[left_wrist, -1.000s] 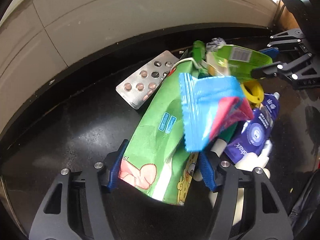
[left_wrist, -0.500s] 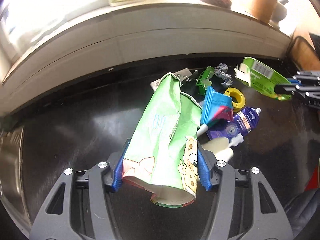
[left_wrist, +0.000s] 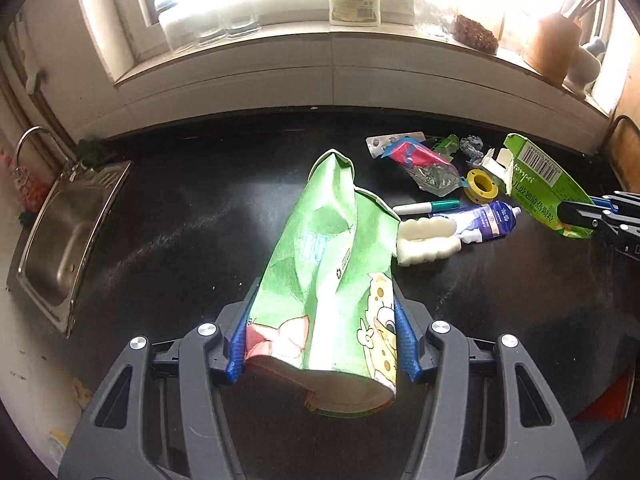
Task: Collect trash
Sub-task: 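Carry both green wrappers to the bin and open both tools, then move both open tools back over the remaining counter items, then grasp the white foam piece with the left tool while the right tool grasps the yellow tape roll, then carry foam and tape roll down to the floor bin and open both tools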
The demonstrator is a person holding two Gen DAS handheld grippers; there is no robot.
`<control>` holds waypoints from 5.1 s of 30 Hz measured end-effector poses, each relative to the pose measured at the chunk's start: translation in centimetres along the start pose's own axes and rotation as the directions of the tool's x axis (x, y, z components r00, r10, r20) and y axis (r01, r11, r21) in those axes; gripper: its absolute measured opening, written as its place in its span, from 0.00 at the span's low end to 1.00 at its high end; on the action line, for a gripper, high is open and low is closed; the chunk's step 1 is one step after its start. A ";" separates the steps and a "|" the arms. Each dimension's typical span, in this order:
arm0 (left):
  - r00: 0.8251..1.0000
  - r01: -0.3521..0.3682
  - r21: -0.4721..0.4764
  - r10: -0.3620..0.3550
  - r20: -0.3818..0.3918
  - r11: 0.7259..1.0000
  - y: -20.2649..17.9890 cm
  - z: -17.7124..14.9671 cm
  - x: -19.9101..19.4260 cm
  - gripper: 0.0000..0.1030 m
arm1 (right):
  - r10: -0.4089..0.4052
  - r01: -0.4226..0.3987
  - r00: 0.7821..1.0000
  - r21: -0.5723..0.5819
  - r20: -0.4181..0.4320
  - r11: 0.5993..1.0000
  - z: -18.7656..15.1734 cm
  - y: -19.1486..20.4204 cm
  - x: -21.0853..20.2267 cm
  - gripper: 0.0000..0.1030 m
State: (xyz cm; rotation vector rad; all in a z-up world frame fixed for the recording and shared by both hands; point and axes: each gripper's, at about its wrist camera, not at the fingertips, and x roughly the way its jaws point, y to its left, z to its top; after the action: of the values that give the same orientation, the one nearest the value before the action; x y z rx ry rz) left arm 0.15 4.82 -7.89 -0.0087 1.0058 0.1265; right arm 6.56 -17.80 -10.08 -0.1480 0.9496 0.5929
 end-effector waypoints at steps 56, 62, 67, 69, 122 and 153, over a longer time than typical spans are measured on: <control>0.943 -0.324 -0.728 0.145 -0.299 0.605 35.2 -39.9 -0.4 0.87 | 0.194 -0.474 0.811 -0.425 -0.552 0.771 -8.8 55.6 23.9 0.64; 0.950 -0.309 -0.657 0.194 -0.243 0.688 32.7 -36.3 -2.9 0.87 | 0.241 -0.457 0.853 -0.439 -0.463 0.774 -5.9 50.9 18.7 0.71; 0.977 -0.215 -0.547 0.180 -0.117 0.809 28.9 -28.6 -4.9 0.89 | 0.240 -0.338 0.930 -0.394 -0.276 0.855 -1.2 41.8 12.5 0.76; 0.988 -0.156 -0.484 0.141 -0.067 0.861 26.8 -24.9 -4.7 0.89 | 0.211 -0.267 0.959 -0.344 -0.192 0.900 0.4 36.9 10.0 0.77; 0.911 0.403 0.554 -0.379 -0.166 0.728 -11.2 3.1 17.2 0.82 | -0.114 0.151 0.967 0.157 -0.226 0.976 3.0 -12.1 16.8 0.78; 0.983 0.185 0.174 -0.183 -0.027 0.967 -7.3 -1.0 3.2 0.37 | -0.182 0.187 0.982 0.130 -0.046 0.974 -2.8 -4.3 0.4 0.53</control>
State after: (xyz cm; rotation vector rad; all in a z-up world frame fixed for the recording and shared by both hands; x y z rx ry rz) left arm 1.81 -2.19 -11.46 0.0585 1.0191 -0.1332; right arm 7.03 -22.27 -12.59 -0.1245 0.9934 0.3549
